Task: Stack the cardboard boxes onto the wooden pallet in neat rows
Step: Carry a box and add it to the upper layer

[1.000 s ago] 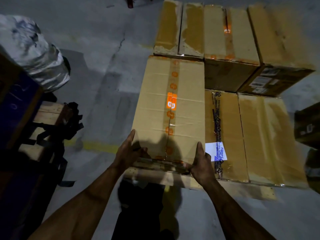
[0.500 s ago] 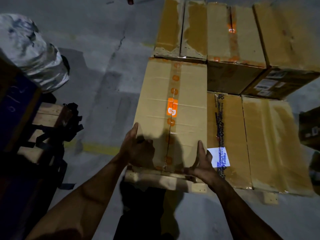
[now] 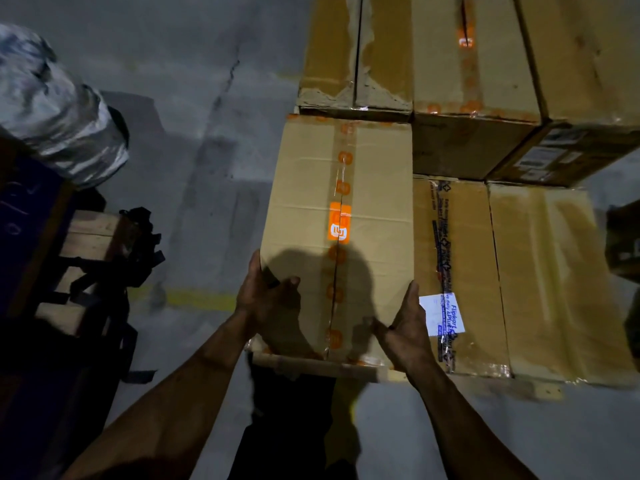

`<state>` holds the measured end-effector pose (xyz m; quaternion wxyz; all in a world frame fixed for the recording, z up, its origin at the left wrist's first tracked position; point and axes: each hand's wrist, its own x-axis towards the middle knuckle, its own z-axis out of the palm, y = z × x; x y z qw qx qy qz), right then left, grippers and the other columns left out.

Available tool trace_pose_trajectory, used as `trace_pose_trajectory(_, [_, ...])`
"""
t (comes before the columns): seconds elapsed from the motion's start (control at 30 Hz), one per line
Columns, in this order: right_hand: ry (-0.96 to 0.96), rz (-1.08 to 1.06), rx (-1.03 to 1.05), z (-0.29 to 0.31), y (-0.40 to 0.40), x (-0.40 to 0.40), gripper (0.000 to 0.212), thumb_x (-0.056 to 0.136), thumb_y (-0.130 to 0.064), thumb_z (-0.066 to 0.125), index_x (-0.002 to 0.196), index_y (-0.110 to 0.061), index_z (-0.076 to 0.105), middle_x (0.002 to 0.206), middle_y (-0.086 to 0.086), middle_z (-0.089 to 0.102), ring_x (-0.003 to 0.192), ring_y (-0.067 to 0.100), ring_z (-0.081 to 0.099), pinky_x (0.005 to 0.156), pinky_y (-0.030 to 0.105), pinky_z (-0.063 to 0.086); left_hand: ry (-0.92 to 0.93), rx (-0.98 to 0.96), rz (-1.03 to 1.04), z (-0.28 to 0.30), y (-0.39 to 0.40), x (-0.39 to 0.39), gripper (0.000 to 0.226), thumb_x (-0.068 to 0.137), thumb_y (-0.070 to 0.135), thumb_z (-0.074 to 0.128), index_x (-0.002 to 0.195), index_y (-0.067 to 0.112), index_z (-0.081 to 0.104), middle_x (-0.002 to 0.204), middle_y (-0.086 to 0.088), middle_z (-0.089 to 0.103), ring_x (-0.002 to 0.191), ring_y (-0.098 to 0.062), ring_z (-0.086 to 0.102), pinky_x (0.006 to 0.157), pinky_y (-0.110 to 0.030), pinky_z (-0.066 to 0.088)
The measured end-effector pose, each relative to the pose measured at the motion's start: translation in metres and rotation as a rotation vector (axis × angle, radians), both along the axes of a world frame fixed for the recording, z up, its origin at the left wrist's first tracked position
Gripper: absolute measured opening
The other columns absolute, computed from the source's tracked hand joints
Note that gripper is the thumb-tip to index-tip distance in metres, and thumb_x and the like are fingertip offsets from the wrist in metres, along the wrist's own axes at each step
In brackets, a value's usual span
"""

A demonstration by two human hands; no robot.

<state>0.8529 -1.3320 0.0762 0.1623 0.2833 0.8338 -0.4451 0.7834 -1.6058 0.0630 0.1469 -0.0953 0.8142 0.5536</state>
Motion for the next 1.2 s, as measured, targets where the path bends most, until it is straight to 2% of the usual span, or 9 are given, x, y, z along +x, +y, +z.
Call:
trace_pose_trajectory(0.27, [-0.032, 0.066, 0.064, 0.008, 0.001, -0.006, 0.112, 0.083, -0.037, 0.076, 0.157, -0.022, -0.007, 0.16, 0.012, 0.02, 0.146, 0.029, 0.022, 0.113, 0.037, 0.027, 0.0, -0.022, -0.047, 0.007, 0.008, -0.005, 0.083, 0.072, 0.054, 0.078, 0.138, 0.026, 0.038, 0.132, -0.002, 0.059, 0.124, -0.024, 0.059, 0.095, -0.056, 0.055])
trace_pose_trajectory(0.43, [-0.103, 0.492, 0.394, 0.027, -0.012, 0.014, 0.118, 0.077, -0.065, 0.068, 0.157, -0.023, -0.007, 0.161, 0.016, -0.022, 0.15, 0.035, -0.012, 0.115, 0.048, 0.026, -0.007, -0.357, -0.161, 0.006, 0.018, 0.01, 0.082, 0.086, 0.061, 0.064, 0.149, 0.016, 0.037, 0.152, -0.016, 0.042, 0.143, -0.041, 0.037, 0.111, -0.056, 0.041])
trace_pose_trajectory(0.53, [-0.144, 0.674, 0.467, 0.036, -0.018, 0.034, 0.131, 0.07, -0.07, 0.069, 0.153, -0.024, -0.021, 0.155, 0.016, -0.035, 0.146, 0.036, -0.026, 0.119, 0.05, 0.015, 0.194, -0.744, -0.578, -0.004, 0.015, 0.037, 0.12, 0.076, 0.09, 0.042, 0.158, 0.004, 0.023, 0.162, -0.027, 0.015, 0.149, -0.049, 0.017, 0.121, -0.058, 0.017])
trace_pose_trajectory(0.67, [-0.153, 0.742, 0.539, 0.04, -0.017, 0.041, 0.123, 0.08, -0.057, 0.066, 0.149, -0.022, -0.03, 0.148, 0.014, -0.042, 0.145, 0.037, -0.025, 0.121, 0.05, 0.015, 0.404, -0.881, -0.83, -0.002, 0.009, 0.069, 0.117, 0.069, 0.087, 0.046, 0.152, 0.005, 0.036, 0.156, -0.029, 0.033, 0.141, -0.049, 0.037, 0.118, -0.053, 0.023])
trace_pose_trajectory(0.77, [-0.131, 0.726, 0.534, 0.042, -0.017, 0.038, 0.111, 0.085, -0.049, 0.065, 0.155, -0.017, -0.017, 0.156, 0.015, -0.033, 0.147, 0.04, -0.021, 0.119, 0.05, 0.021, 0.533, -0.919, -0.832, 0.008, 0.011, 0.064, 0.087, 0.076, 0.056, 0.059, 0.147, 0.01, 0.039, 0.146, -0.026, 0.05, 0.132, -0.046, 0.051, 0.105, -0.059, 0.045])
trace_pose_trajectory(0.83, [-0.122, 0.729, 0.54, 0.042, -0.015, 0.038, 0.109, 0.087, -0.048, 0.064, 0.156, -0.016, -0.013, 0.16, 0.016, -0.026, 0.147, 0.04, -0.019, 0.118, 0.048, 0.021, 0.53, -0.878, -0.818, 0.012, 0.014, 0.055, 0.087, 0.07, 0.041, 0.076, 0.145, 0.013, 0.041, 0.144, -0.023, 0.053, 0.129, -0.044, 0.055, 0.104, -0.057, 0.047])
trace_pose_trajectory(0.93, [-0.113, 0.723, 0.555, 0.043, -0.014, 0.038, 0.108, 0.086, -0.045, 0.065, 0.157, -0.015, -0.01, 0.16, 0.017, -0.024, 0.148, 0.041, -0.018, 0.117, 0.047, 0.023, 0.561, -0.897, -0.846, 0.01, 0.013, 0.051, 0.094, 0.063, 0.04, 0.084, 0.143, 0.012, 0.043, 0.143, -0.021, 0.055, 0.13, -0.041, 0.055, 0.105, -0.052, 0.046])
trace_pose_trajectory(1.1, [-0.118, 0.697, 0.541, 0.04, -0.018, 0.038, 0.105, 0.089, -0.043, 0.064, 0.156, -0.015, -0.011, 0.159, 0.016, -0.027, 0.147, 0.041, -0.02, 0.118, 0.048, 0.02, 0.587, -0.914, -0.838, 0.012, 0.018, 0.052, 0.073, 0.079, 0.04, 0.065, 0.142, 0.011, 0.043, 0.14, -0.023, 0.057, 0.129, -0.041, 0.056, 0.096, -0.056, 0.054])
trace_pose_trajectory(1.2, [-0.125, 0.683, 0.52, 0.041, -0.017, 0.037, 0.106, 0.089, -0.044, 0.065, 0.156, -0.017, -0.013, 0.16, 0.014, -0.028, 0.147, 0.038, -0.02, 0.119, 0.048, 0.017, 0.562, -0.896, -0.905, 0.016, 0.015, 0.048, 0.099, 0.061, 0.055, 0.079, 0.141, 0.009, 0.042, 0.139, -0.025, 0.057, 0.126, -0.042, 0.058, 0.098, -0.056, 0.053])
